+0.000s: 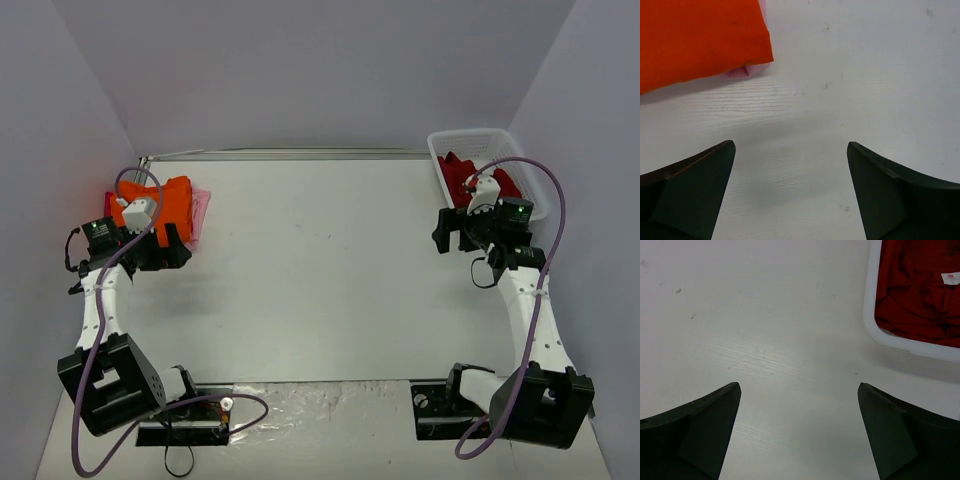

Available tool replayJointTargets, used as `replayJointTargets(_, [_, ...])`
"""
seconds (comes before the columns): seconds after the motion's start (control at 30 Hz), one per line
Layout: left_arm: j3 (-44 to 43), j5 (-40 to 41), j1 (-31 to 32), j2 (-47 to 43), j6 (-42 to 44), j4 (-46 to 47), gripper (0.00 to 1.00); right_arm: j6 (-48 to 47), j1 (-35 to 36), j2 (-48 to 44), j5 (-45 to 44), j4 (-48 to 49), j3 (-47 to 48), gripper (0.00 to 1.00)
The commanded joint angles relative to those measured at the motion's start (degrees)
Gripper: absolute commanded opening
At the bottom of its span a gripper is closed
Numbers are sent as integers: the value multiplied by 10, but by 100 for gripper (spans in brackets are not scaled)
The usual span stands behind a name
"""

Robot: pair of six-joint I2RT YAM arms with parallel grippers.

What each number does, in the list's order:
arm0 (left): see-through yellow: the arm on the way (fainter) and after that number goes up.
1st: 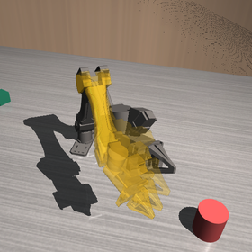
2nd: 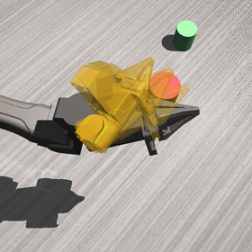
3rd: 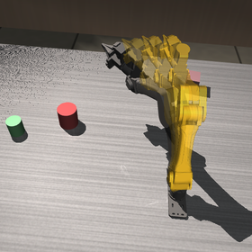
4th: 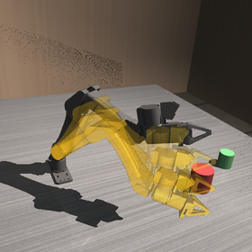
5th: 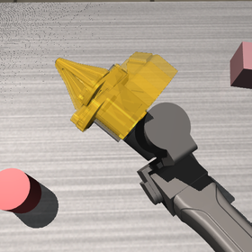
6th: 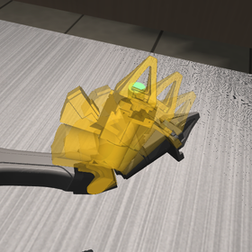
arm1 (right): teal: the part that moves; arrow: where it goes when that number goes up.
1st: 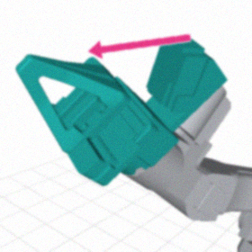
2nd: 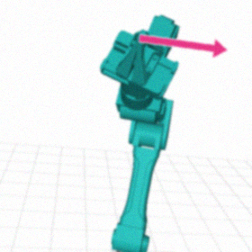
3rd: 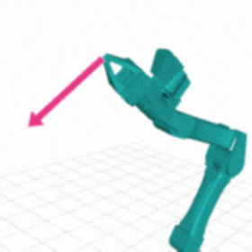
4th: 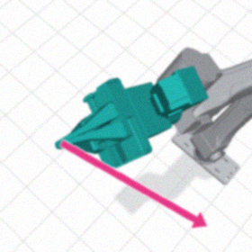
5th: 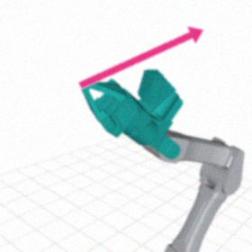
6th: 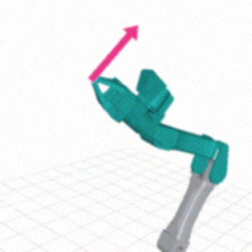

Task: Fold and stack the t-shirts
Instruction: Grab crumpled tshirt from bin with the right arm

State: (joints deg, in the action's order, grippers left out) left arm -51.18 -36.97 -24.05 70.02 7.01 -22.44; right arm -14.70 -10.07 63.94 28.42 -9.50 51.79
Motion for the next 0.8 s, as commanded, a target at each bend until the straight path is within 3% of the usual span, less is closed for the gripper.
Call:
replayJointTargets(0.0, [-38,-74,-7,-9,21,-23,94,28,3,-12,-21,22,13,100])
replayJointTargets(0.1, [-45,-90,-10,-16,22,-31,94,23,1,-22,38,15,17,100])
replayJointTargets(0.2, [-44,-106,-10,-25,32,-35,94,-65,-3,-32,154,-37,13,100])
replayJointTargets(0.3, [-43,-110,-10,-23,25,-31,94,-11,-13,-15,174,-36,16,100])
replayJointTargets(0.5, [-44,-132,-12,-27,21,-26,94,21,-21,7,139,-15,24,100])
replayJointTargets(0.67, [14,-247,-56,-59,-13,62,94,26,-16,14,30,18,51,100])
replayJointTargets(0.77, [12,-229,-63,-56,-39,58,94,4,-14,26,-12,15,101,100])
